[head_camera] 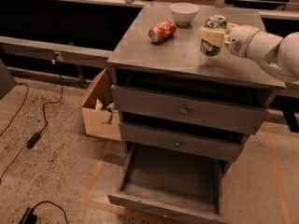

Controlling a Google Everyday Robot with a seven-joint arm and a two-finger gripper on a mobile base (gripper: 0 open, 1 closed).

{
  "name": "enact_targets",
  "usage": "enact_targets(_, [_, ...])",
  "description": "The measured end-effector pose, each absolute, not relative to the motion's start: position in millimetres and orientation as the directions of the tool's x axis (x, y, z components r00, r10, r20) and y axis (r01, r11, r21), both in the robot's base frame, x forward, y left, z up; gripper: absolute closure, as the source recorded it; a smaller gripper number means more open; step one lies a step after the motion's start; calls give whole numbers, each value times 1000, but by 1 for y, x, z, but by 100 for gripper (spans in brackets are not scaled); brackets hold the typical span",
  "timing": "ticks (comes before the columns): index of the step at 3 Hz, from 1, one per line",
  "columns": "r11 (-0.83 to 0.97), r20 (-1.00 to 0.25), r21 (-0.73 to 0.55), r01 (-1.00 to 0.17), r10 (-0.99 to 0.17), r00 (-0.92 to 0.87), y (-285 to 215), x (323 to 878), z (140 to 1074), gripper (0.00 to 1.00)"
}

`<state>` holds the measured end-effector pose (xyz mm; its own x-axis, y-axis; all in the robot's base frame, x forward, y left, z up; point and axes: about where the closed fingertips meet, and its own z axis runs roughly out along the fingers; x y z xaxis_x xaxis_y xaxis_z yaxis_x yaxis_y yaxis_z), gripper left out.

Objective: Place green can into bottom drawer

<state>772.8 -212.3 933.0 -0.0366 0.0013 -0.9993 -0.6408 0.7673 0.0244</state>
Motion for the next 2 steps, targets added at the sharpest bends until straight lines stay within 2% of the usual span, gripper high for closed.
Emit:
enact_targets(1, [705, -1000, 29, -708, 18, -23, -202, 713, 963, 100])
enact_targets(2, [649, -999, 49, -759, 18, -49, -200, 657, 971, 100])
